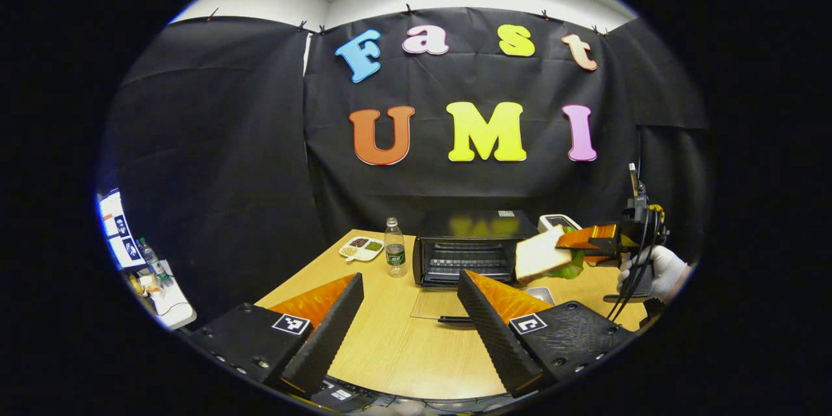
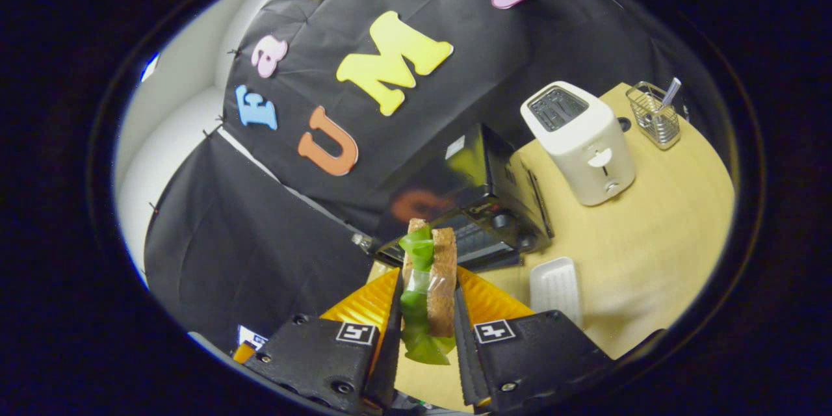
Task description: Open the electric oven with the left hand, put the food in, and close the electric oven.
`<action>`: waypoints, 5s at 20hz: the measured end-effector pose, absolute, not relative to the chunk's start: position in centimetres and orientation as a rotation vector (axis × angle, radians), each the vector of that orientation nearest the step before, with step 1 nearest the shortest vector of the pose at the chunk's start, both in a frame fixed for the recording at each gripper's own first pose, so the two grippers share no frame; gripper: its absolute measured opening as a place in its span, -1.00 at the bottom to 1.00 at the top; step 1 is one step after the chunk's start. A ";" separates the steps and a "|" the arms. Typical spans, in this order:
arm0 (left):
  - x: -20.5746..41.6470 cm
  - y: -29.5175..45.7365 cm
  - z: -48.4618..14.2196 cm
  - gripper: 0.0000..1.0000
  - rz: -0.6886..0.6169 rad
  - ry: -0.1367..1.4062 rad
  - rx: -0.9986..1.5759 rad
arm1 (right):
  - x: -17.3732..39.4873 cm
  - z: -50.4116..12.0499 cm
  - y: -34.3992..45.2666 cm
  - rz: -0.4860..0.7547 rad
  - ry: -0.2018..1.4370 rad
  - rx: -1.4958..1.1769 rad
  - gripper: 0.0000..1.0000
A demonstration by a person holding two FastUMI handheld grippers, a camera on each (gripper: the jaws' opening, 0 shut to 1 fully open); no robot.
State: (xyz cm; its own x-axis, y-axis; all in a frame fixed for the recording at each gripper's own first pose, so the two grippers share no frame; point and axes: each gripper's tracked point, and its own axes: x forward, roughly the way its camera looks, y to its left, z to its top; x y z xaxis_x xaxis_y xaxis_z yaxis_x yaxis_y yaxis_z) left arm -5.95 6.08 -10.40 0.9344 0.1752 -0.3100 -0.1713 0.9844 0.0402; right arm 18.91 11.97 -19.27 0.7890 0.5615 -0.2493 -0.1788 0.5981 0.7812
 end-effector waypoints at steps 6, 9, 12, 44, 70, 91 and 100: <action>-5.4 8.2 -10.5 0.92 0.029 0.339 0.059 | 19.9 -20.9 18.3 0.269 0.332 1.103 -0.17; -5.0 8.7 -9.9 0.92 -0.018 0.319 0.084 | 21.0 -24.2 20.2 0.161 0.286 1.234 -0.17; -5.3 8.9 -10.4 0.92 -0.046 0.324 0.086 | 22.4 -26.7 21.8 0.092 0.247 1.295 -0.17; -4.8 15.4 -14.8 1.00 0.041 0.359 0.021 | 35.7 -33.5 26.8 -0.134 0.371 1.119 0.98; -1.4 4.2 -18.2 0.91 -0.042 0.336 0.006 | 5.6 -15.8 6.5 0.091 0.284 0.183 0.99; 2.4 -4.5 -40.1 0.92 -0.098 0.701 0.001 | 0.1 -15.2 -2.9 -0.050 0.356 0.127 1.00; 5.3 -4.5 -44.4 0.92 -0.068 0.784 0.013 | -0.2 -17.0 -4.8 -0.111 0.403 0.126 1.00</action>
State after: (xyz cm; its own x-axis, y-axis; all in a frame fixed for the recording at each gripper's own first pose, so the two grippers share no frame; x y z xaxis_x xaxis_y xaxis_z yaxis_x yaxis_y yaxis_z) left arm 5.35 -4.46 -44.36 0.7059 -0.0568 -0.7060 0.0661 0.9977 -0.0142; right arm -0.24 -4.80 -16.95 0.9141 -0.0822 -0.3971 0.1321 0.9862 0.1001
